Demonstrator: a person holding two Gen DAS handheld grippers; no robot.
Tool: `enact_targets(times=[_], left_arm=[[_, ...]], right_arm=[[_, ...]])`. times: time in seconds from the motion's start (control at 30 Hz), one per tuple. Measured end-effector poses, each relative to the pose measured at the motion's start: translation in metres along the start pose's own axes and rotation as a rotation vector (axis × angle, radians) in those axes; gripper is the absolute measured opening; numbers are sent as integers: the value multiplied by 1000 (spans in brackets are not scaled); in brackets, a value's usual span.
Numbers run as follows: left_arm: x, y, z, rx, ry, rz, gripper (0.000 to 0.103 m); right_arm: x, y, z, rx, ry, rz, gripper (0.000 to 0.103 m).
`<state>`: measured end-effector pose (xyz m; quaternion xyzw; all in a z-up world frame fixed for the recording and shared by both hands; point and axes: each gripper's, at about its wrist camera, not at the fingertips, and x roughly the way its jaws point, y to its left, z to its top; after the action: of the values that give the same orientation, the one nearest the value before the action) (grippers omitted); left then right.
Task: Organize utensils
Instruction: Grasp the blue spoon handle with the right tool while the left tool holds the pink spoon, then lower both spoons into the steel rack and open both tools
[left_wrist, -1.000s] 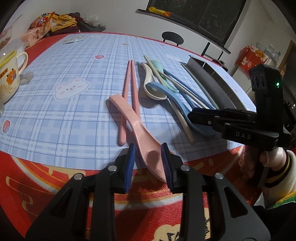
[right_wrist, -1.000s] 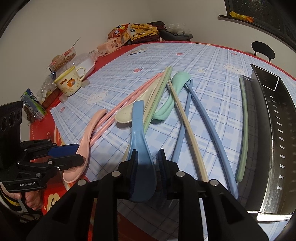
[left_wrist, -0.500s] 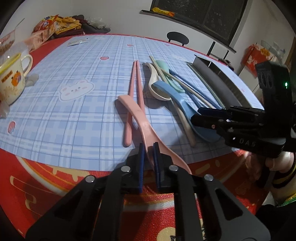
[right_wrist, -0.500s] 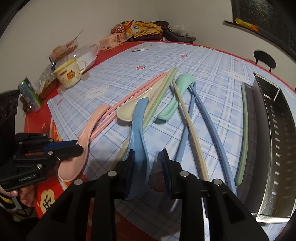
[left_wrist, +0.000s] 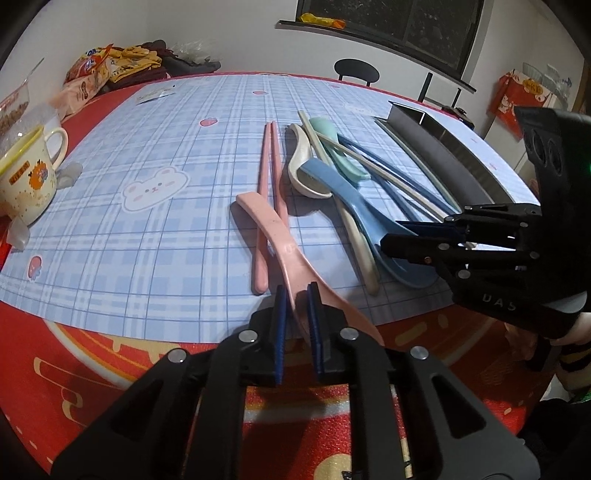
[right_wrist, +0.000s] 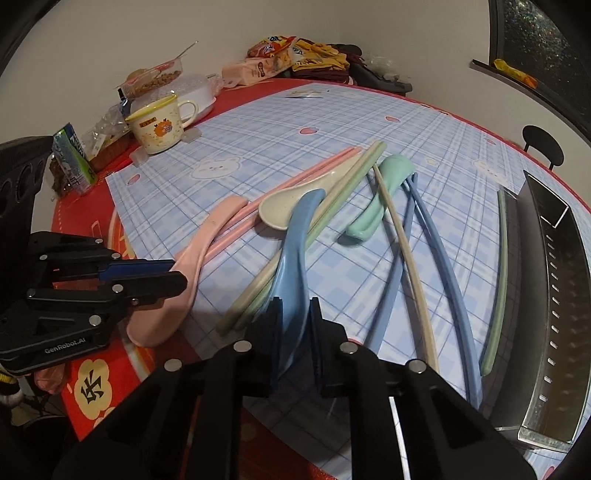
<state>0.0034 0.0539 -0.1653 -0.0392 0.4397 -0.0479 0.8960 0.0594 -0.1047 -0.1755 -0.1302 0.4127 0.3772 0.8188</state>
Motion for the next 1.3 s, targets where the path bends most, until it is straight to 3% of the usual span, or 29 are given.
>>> enact_targets(times=[0.33, 0.53, 0.93, 1.1, 1.3], left_arm=[[3, -8, 1, 46, 7, 18, 23], [1, -10, -1, 48, -12, 15, 12], [-15, 18, -4, -92, -77, -47, 9], [-27, 39, -5, -193, -104, -80, 9], [-44, 47, 6, -213, -149, -83, 9]], right_arm=[[-12, -9, -3, 62, -69, 1, 6], [-18, -14, -4, 87, -102, -3, 6], [-32, -30, -9, 174, -184, 32, 6], [-35, -37, -11, 208, -198, 45, 6], [-40, -46, -13, 256, -231, 49, 6]])
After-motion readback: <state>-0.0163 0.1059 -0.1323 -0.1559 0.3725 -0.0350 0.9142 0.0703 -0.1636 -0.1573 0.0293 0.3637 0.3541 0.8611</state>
